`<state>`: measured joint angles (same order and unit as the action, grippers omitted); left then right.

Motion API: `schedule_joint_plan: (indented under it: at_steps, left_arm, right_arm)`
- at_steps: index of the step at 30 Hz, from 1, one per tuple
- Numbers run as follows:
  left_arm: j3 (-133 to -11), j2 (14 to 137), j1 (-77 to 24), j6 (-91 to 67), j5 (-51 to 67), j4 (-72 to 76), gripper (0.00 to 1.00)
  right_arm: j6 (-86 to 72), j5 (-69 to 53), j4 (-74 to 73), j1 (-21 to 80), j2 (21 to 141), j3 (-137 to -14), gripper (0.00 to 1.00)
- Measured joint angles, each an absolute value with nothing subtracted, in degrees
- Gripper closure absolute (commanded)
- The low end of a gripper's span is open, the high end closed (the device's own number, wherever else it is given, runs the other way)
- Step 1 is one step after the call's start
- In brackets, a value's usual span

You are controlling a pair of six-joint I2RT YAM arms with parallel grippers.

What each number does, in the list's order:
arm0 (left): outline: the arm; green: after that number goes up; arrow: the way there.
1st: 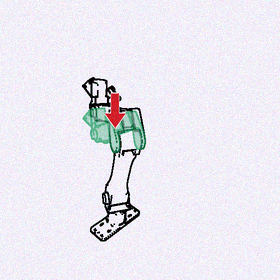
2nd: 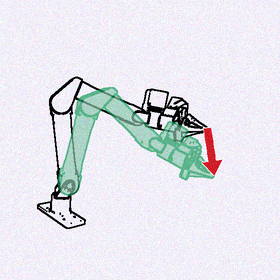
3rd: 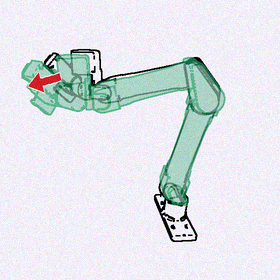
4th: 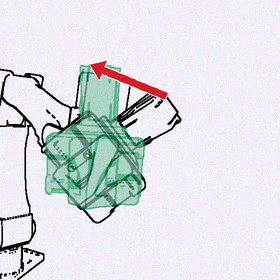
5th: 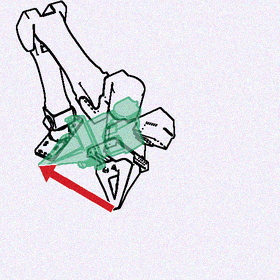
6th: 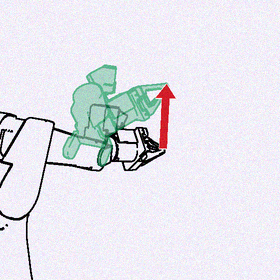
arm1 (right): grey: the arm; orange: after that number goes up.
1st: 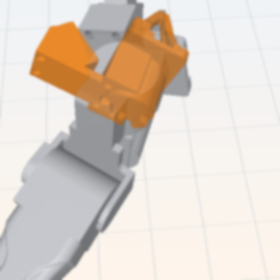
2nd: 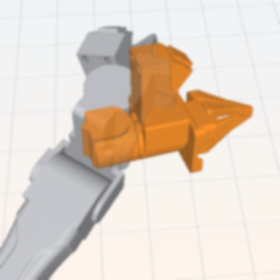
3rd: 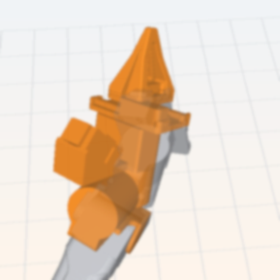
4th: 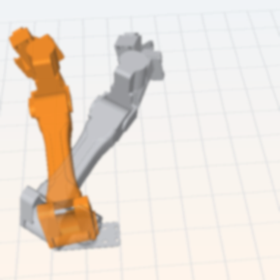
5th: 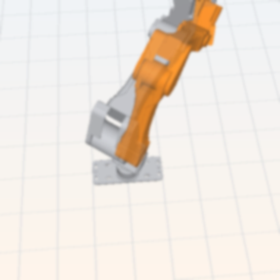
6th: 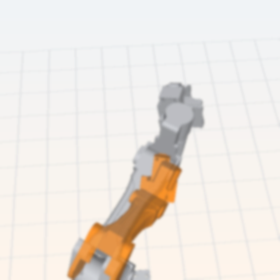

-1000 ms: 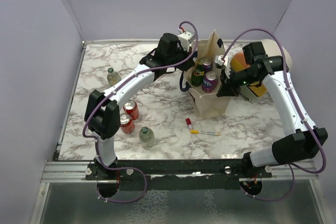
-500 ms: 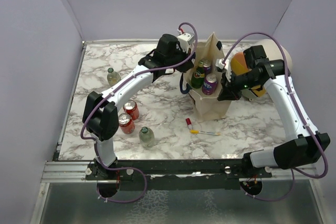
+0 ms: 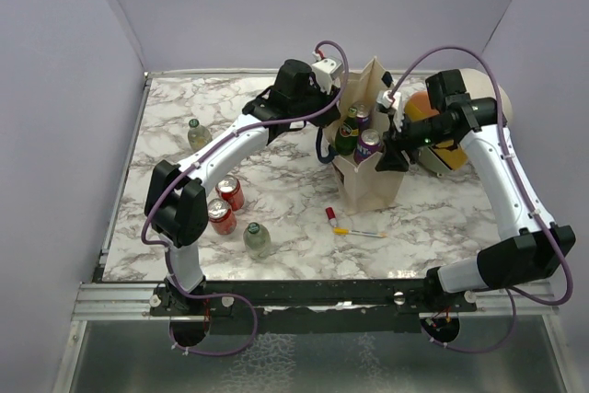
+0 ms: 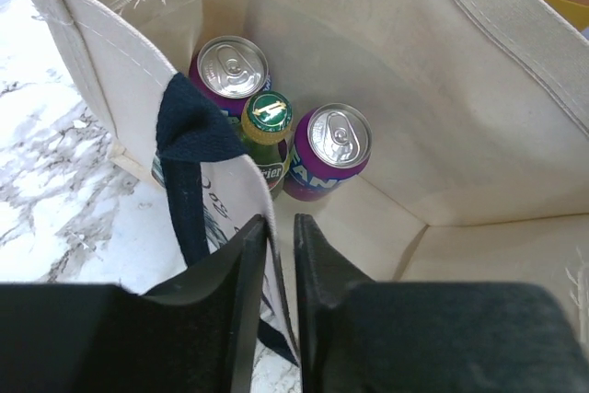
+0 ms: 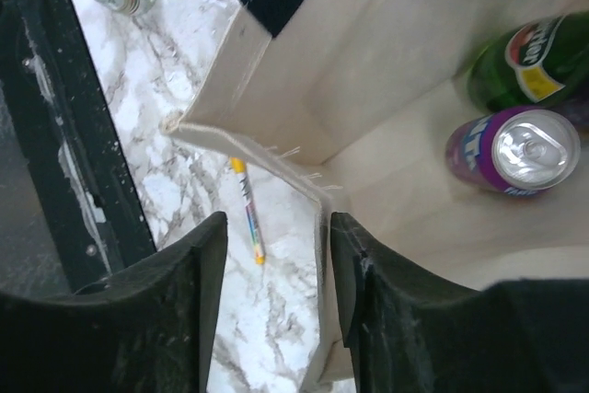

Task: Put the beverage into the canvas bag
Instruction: Adjust the canvas bag at the center of the board, then pick up the drink from the center of the board.

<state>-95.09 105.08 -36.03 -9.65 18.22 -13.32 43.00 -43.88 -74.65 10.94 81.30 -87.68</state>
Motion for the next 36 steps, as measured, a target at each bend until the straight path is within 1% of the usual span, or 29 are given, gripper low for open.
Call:
schedule_joint_plan:
  at_steps: [2, 5, 8, 10, 13, 20, 23, 29, 33, 36]
  left_arm:
    - [-95.09, 105.08, -36.03, -9.39, 18.33, -13.26, 0.71]
    - [-95.07, 104.9, -36.03, -8.93, 18.39, -12.93, 0.63]
    - [-94.13, 103.7, -36.03, -7.86, 18.44, -12.75, 0.55]
    - [-93.65, 102.43, -36.07, -7.35, 18.57, -12.84, 0.48]
    - [-92.36, 99.02, -36.14, -5.23, 18.63, -13.41, 0.42]
    - [-85.91, 87.09, -34.94, 1.45, 17.89, -15.57, 0.36]
    - [-83.2, 83.59, -32.12, 3.88, 16.95, -17.12, 0.32]
    - [-77.17, 80.49, -23.03, 5.87, 16.8, -20.16, 0.25]
    - [-72.34, 78.19, -19.53, 7.27, 16.82, -22.68, 0.23]
    - [-69.63, 76.51, -18.0, 7.77, 16.93, -24.34, 0.23]
  right_arm:
    - [42.17, -44.16, -73.34, 10.92, 81.34, -88.33, 0.45]
    - [40.23, -44.66, -71.09, 10.94, 81.32, -89.3, 0.35]
    - [38.06, -44.95, -68.58, 10.94, 81.21, -89.73, 0.29]
    - [35.88, -45.34, -66.19, 10.94, 80.73, -89.76, 0.27]
    - [32.93, -45.6, -63.16, 10.94, 79.75, -89.76, 0.24]
    - [23.4, -45.45, -53.04, 10.94, 76.18, -89.67, 0.18]
    - [20.01, -45.04, -49.6, 10.94, 76.05, -89.67, 0.14]
    - [16.51, -43.99, -46.68, 11.22, 77.65, -89.97, 0.12]
    - [16.51, -42.85, -46.44, 12.29, 79.77, -91.83, 0.11]
    - [17.26, -41.69, -46.35, 14.98, 81.82, -93.69, 0.1]
